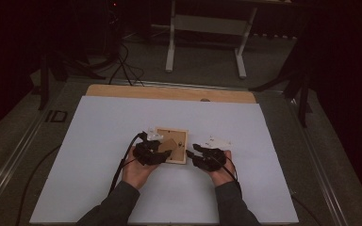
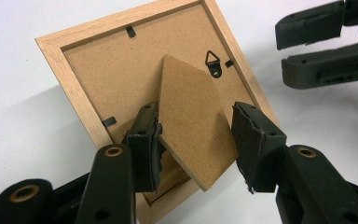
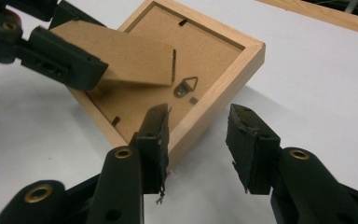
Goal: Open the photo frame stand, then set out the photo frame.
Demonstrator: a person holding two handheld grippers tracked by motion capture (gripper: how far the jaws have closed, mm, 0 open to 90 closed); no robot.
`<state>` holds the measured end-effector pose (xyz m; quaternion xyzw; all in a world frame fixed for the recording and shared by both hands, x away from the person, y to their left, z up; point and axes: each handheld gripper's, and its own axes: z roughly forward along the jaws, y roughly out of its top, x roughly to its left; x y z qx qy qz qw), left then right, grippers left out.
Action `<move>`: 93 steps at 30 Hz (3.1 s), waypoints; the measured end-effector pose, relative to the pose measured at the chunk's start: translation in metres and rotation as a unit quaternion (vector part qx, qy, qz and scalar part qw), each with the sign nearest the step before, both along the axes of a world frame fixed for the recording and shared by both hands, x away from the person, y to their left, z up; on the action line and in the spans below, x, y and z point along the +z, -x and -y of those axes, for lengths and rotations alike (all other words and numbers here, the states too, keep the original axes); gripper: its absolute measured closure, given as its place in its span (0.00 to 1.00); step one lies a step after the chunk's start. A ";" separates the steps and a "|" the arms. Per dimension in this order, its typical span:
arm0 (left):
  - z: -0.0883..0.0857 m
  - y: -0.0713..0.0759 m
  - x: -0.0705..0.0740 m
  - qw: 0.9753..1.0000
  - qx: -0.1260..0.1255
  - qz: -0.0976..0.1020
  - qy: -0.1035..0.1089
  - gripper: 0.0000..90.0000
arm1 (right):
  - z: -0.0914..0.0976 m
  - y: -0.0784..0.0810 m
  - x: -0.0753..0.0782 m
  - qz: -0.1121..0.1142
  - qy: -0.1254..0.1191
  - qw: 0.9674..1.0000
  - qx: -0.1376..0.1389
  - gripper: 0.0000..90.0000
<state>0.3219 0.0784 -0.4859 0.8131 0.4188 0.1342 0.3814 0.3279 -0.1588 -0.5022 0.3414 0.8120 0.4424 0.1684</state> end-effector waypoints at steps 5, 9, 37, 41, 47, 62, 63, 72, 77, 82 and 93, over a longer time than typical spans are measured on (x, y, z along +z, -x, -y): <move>0.000 0.007 -0.004 1.000 -0.003 0.025 -0.009 0.61 | 0.001 0.000 0.003 -0.002 -0.006 1.000 0.002 0.61; -0.002 0.011 -0.008 0.999 -0.005 0.034 -0.013 0.61 | 0.001 -0.001 0.004 -0.002 -0.009 1.000 0.003 0.59; -0.001 0.029 -0.015 0.994 -0.021 0.091 -0.052 0.60 | 0.003 -0.002 0.008 -0.008 -0.013 1.000 0.003 0.56; -0.001 0.030 -0.015 0.994 -0.022 0.095 -0.056 0.60 | 0.003 -0.002 0.009 -0.006 -0.014 1.000 0.004 0.56; -0.001 0.033 -0.017 0.993 -0.023 0.102 -0.061 0.60 | 0.004 -0.002 0.011 -0.005 -0.015 1.000 0.004 0.55; -0.002 0.042 -0.021 0.990 -0.028 0.117 -0.073 0.61 | 0.005 -0.005 0.012 -0.012 -0.035 0.999 0.007 0.54; -0.002 0.042 -0.021 0.990 -0.028 0.117 -0.073 0.61 | 0.005 -0.005 0.012 -0.012 -0.035 0.999 0.007 0.54; -0.003 0.046 -0.025 0.989 -0.033 0.126 -0.077 0.61 | -0.004 -0.018 0.014 -0.022 -0.043 0.999 0.022 0.52; -0.004 0.047 -0.026 0.988 -0.036 0.128 -0.076 0.61 | -0.010 -0.029 0.013 -0.038 -0.058 0.997 0.037 0.50; -0.005 0.047 -0.025 0.988 -0.036 0.128 -0.073 0.61 | -0.010 -0.032 0.016 -0.039 -0.069 0.996 0.045 0.50; -0.014 0.040 -0.023 0.996 -0.045 0.075 -0.012 0.60 | -0.009 -0.030 0.017 -0.034 -0.063 0.996 0.048 0.57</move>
